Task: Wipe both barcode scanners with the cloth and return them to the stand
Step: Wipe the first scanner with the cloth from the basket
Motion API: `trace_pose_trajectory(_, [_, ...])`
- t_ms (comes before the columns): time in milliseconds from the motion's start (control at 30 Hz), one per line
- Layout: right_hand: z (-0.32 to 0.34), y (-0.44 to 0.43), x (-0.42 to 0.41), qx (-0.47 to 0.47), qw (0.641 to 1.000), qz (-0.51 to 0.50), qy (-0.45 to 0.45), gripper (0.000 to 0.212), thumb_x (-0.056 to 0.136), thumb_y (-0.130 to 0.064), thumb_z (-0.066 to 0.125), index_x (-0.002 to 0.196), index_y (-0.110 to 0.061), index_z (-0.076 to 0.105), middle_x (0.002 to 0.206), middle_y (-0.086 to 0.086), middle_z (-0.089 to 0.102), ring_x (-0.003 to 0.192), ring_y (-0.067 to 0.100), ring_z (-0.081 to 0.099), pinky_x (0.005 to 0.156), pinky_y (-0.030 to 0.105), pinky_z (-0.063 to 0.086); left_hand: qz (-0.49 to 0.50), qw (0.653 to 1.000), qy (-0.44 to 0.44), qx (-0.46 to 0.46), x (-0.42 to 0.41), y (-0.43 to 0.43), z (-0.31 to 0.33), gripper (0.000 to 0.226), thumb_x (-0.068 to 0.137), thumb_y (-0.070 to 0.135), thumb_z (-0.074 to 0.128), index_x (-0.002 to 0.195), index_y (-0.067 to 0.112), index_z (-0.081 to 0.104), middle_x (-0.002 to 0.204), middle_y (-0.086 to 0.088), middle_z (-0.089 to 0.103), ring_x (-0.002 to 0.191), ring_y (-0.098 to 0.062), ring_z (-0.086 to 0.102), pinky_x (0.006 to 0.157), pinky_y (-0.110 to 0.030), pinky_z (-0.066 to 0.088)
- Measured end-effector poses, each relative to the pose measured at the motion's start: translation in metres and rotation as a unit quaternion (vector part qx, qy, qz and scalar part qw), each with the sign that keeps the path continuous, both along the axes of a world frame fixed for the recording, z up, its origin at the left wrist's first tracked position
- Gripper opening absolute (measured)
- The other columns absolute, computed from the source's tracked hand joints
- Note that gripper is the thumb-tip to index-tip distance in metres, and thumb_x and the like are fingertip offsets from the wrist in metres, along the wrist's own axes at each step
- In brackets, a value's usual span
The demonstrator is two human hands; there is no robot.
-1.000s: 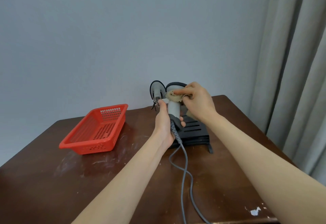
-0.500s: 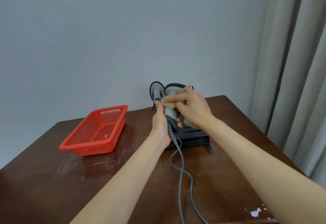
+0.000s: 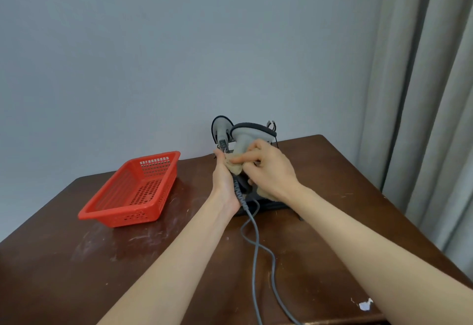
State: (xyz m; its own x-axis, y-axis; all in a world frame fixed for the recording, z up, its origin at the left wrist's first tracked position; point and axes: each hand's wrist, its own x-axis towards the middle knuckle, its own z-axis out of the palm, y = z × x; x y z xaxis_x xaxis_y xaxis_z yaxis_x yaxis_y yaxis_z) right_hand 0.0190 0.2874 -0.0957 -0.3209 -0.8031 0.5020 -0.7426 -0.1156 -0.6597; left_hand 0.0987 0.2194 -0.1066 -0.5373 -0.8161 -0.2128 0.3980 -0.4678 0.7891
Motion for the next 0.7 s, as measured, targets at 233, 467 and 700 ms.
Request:
trace_pose_trajectory(233, [0.004, -0.008, -0.014, -0.010, 0.999, -0.040, -0.029, 0.037, 0.091, -0.016, 0.047, 0.106, -0.042, 0.069, 0.099, -0.006, 0.051, 0.085, 0.012, 0.059, 0.075, 0.034, 0.049, -0.027, 1.000, 0.004, -0.011, -0.003, 0.001, 0.003, 0.066, 0.089, 0.068, 0.036, 0.091, 0.009, 0.065, 0.066, -0.008, 0.059, 0.046, -0.016, 0.051, 0.041, -0.021, 0.042])
trace_pose_trajectory(467, [0.004, 0.003, -0.034, 0.023, 0.988, -0.152, -0.019, 0.031, 0.084, -0.020, 0.048, 0.089, -0.036, 0.074, 0.098, -0.013, 0.061, 0.090, 0.014, 0.058, 0.075, 0.030, 0.046, -0.039, 0.999, -0.026, -0.016, 0.004, -0.008, 0.004, 0.063, 0.087, 0.063, 0.049, 0.109, 0.005, 0.059, 0.069, -0.007, 0.055, 0.040, -0.012, 0.047, 0.032, -0.018, 0.039])
trace_pose_trajectory(700, [0.008, 0.005, -0.047, -0.066, 0.947, -0.070, -0.307, 0.021, 0.087, -0.017, 0.059, 0.105, -0.023, 0.070, 0.095, -0.006, 0.068, 0.090, 0.010, 0.064, 0.072, 0.020, 0.048, -0.037, 0.997, -0.048, -0.042, 0.017, 0.002, 0.010, 0.035, 0.092, 0.033, 0.058, 0.112, 0.004, 0.057, 0.089, -0.014, 0.063, 0.065, -0.014, 0.061, 0.050, -0.023, 0.055])
